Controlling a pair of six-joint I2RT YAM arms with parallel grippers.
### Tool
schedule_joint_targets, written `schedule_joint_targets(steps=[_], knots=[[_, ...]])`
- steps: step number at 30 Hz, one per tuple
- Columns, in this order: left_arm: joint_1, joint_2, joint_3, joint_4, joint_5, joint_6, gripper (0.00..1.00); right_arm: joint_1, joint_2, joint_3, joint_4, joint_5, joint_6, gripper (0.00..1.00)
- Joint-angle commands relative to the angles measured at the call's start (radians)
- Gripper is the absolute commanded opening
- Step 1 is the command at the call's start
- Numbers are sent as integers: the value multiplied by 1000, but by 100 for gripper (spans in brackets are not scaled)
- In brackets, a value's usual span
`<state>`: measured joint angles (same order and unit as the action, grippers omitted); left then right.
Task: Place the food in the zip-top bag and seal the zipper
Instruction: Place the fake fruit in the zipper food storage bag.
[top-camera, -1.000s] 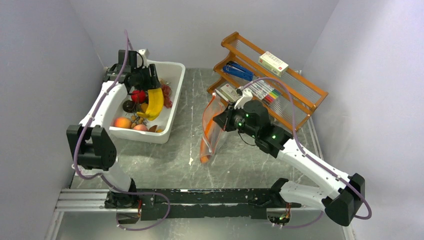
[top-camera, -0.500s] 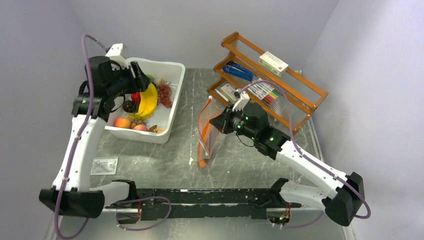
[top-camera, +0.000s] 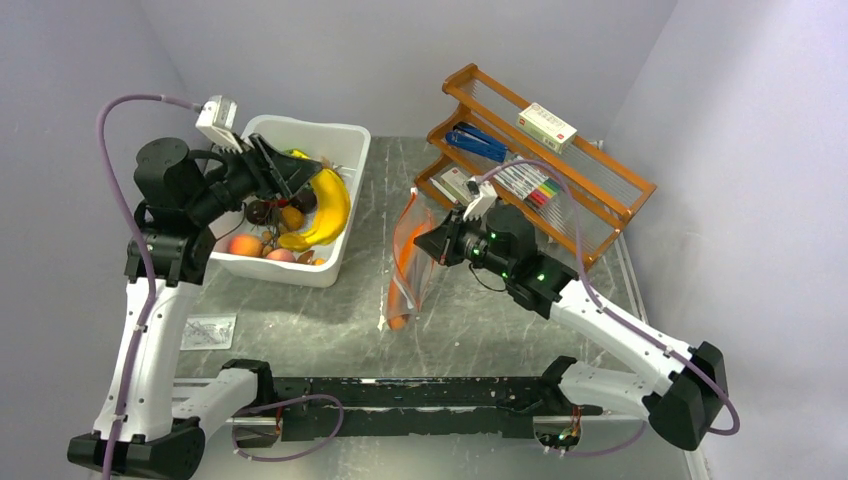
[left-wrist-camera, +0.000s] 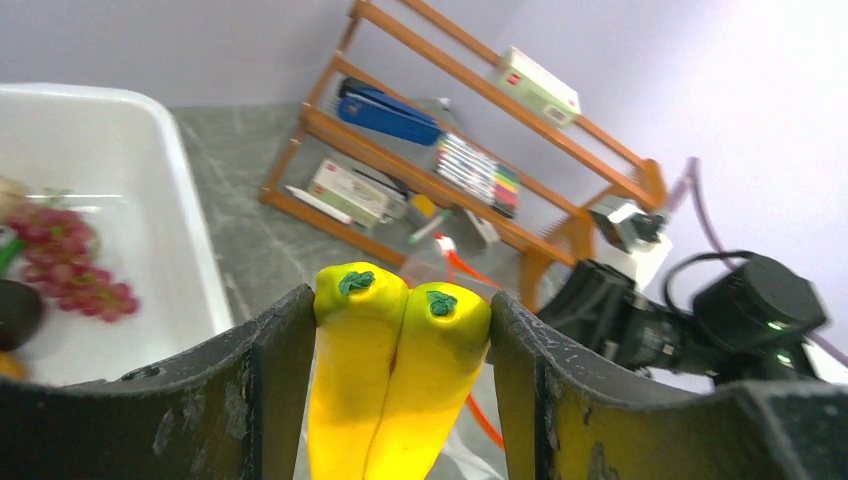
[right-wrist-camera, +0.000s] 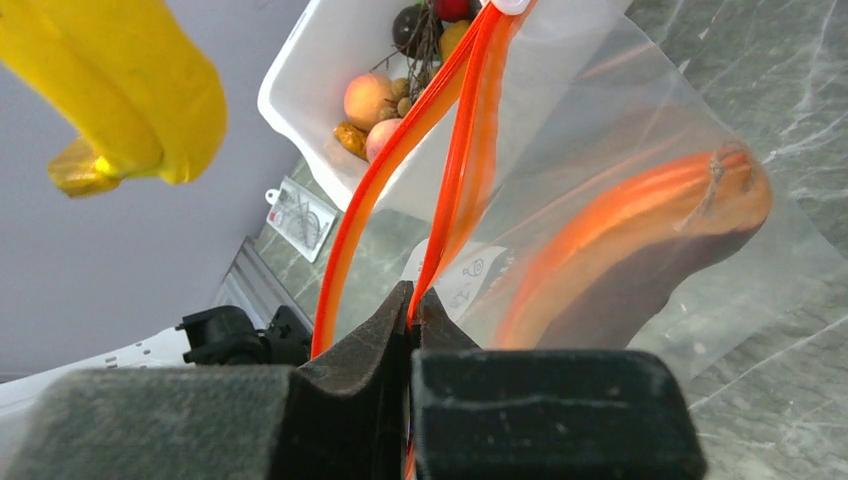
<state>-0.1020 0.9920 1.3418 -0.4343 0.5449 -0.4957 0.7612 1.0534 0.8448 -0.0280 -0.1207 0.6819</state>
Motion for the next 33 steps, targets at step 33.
schedule_joint_targets(steps=[33], knots=[[-156, 115, -596, 1344, 168, -853, 7, 51, 153, 196, 8, -2, 71, 0]])
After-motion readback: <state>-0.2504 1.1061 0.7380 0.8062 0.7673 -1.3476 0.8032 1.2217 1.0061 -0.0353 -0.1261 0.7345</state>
